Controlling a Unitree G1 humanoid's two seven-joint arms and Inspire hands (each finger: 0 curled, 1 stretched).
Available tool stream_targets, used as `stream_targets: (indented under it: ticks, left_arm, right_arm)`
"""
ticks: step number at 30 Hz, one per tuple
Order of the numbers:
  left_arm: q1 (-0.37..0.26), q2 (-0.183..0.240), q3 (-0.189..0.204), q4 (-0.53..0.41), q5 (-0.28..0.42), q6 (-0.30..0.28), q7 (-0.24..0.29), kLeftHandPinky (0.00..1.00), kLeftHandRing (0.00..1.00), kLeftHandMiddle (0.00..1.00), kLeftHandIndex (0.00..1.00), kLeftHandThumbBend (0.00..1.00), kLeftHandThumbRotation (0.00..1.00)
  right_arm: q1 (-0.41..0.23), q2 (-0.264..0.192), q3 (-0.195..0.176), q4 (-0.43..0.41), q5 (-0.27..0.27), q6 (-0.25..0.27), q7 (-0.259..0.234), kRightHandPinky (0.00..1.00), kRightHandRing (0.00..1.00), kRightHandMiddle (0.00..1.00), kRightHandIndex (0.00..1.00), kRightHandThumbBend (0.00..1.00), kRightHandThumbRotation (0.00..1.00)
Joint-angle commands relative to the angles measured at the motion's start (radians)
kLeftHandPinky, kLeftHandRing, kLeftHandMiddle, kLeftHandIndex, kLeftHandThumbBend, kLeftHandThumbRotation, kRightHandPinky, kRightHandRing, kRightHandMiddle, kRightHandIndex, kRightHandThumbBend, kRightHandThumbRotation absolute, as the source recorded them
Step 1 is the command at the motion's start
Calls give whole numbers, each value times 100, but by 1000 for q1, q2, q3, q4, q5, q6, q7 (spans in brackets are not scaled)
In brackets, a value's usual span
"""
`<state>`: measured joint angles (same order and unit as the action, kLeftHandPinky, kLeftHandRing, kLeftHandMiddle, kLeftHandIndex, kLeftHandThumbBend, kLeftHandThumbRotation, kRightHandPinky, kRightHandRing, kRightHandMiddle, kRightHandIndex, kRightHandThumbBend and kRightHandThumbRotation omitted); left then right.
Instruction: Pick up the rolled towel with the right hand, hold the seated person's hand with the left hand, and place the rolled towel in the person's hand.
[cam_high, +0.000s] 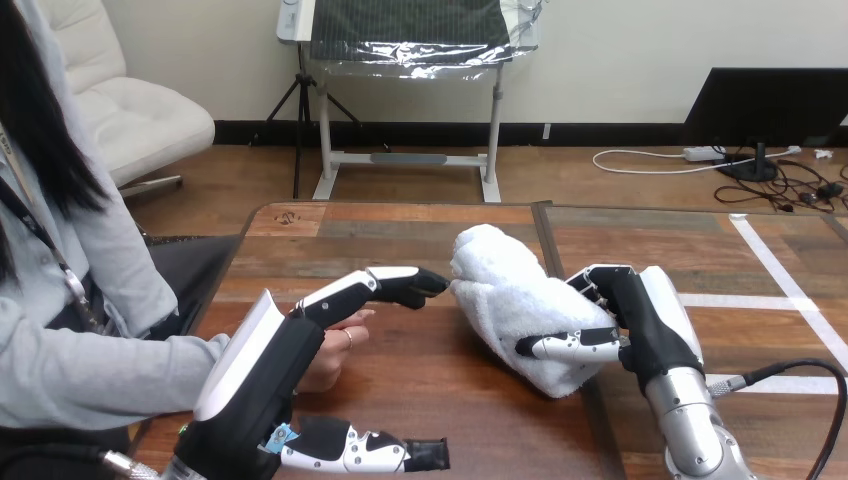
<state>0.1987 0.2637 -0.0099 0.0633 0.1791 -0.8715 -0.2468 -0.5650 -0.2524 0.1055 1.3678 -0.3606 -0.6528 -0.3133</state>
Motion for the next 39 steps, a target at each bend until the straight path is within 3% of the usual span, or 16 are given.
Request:
stream_targets:
  ticks: [1, 11, 29, 39]
  left_arm:
    - [-20, 23, 26, -51, 24, 9, 25, 72, 72, 76, 74, 100, 14]
    - [-8, 59, 53, -58, 100, 39, 43, 73, 74, 77, 76, 100, 15]
    - [-13, 120, 65, -1, 154, 43, 83, 79, 83, 85, 86, 100, 11]
    - [-29, 149, 71, 41, 200, 53, 119, 84, 89, 91, 91, 100, 13]
  right_arm:
    - [-36, 6, 3, -28, -7, -36, -25, 26, 30, 39, 44, 82, 0]
    - [-36, 12, 9, -27, -23, -42, -43, 26, 29, 39, 44, 83, 0]
    - [-38, 17, 14, -25, -42, -43, -55, 26, 30, 39, 44, 83, 0]
    - [-39, 17, 28, -25, -64, -36, -79, 25, 29, 39, 44, 83, 0]
